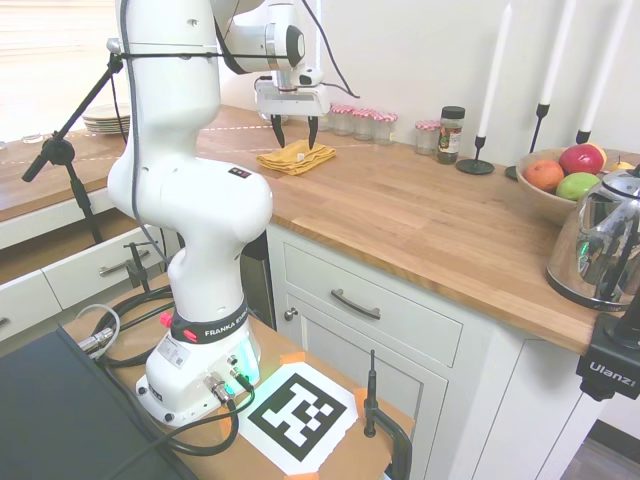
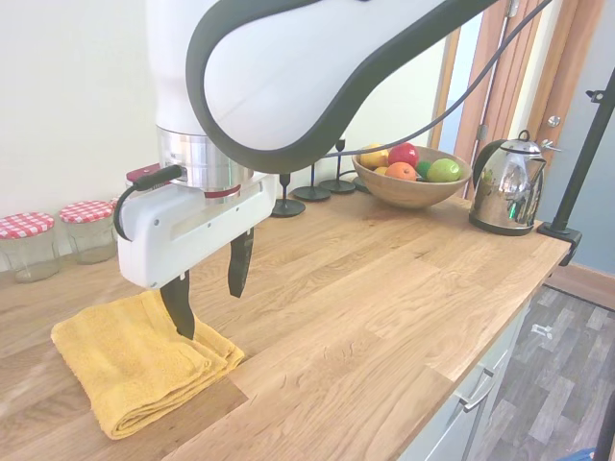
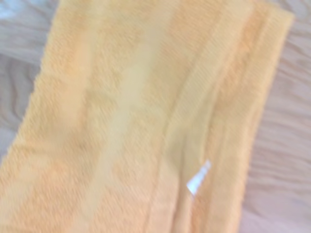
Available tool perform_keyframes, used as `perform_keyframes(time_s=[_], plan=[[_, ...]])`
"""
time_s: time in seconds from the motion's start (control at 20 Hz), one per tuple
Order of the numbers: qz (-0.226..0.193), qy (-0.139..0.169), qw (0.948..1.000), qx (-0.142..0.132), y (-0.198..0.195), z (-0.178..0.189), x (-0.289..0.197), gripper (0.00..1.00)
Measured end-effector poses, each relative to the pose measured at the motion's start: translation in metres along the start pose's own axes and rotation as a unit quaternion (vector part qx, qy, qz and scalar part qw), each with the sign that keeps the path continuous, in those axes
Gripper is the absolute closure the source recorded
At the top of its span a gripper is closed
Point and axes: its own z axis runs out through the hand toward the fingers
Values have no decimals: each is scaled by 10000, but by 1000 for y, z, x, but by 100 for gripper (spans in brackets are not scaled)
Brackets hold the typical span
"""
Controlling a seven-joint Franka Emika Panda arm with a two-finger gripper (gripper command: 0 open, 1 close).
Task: Wipe the counter
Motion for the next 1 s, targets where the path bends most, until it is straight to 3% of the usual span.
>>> perform_keyframes(time_s=[0.5,1.0], plan=[[-122,-10,9999,-49,-61,10,-4,0],[-26,-142,9997,-220,-73,47,16,0]])
